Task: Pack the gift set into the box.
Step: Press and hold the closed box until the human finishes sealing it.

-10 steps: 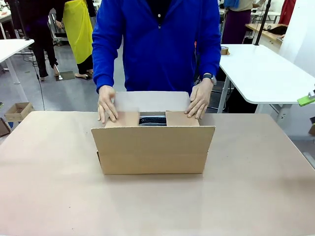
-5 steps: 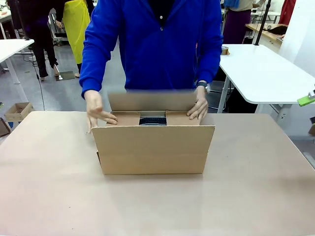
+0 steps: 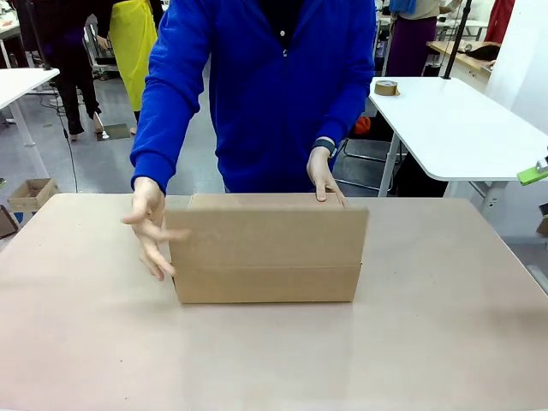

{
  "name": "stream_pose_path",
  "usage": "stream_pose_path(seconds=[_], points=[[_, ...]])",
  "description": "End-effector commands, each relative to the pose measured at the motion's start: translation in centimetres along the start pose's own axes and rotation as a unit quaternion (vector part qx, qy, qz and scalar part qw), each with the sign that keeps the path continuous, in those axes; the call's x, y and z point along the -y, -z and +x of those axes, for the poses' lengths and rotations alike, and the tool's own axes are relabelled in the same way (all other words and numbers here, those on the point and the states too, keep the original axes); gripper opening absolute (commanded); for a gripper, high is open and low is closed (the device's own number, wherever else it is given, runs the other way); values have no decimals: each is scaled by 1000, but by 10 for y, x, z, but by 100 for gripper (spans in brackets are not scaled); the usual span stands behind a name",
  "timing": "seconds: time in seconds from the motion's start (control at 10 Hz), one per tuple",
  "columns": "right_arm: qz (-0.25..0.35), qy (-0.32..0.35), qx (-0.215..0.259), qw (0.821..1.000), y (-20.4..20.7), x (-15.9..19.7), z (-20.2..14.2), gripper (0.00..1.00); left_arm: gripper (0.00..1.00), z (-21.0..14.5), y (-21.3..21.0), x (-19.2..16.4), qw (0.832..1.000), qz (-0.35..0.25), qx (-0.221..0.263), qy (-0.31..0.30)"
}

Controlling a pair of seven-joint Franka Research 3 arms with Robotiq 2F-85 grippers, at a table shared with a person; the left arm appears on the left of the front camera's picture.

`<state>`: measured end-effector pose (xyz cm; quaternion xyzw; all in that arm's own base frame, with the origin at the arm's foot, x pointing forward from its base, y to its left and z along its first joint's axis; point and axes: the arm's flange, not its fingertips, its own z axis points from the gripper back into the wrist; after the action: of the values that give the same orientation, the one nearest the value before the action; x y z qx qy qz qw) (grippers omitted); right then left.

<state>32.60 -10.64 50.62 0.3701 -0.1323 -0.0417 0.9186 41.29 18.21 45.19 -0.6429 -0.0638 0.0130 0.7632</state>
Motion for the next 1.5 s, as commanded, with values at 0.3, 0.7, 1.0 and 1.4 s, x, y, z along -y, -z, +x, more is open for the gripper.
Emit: stream_pose_path(seconds=[0.3,0.7,1.0,1.4], points=[[7,-1,0,1000,-2,-1,1,100,100,-3,0,1,1000,-2,-2,4],[7,-1,0,1000,-2,-1,1,100,100,-3,0,1,1000,-2,-2,4],[7,-1,0,1000,-2,-1,1,100,100,-3,0,1,1000,-2,-2,4],[7,-1,0,1000,-2,-1,1,100,100,-3,0,1,1000,-2,-2,4]])
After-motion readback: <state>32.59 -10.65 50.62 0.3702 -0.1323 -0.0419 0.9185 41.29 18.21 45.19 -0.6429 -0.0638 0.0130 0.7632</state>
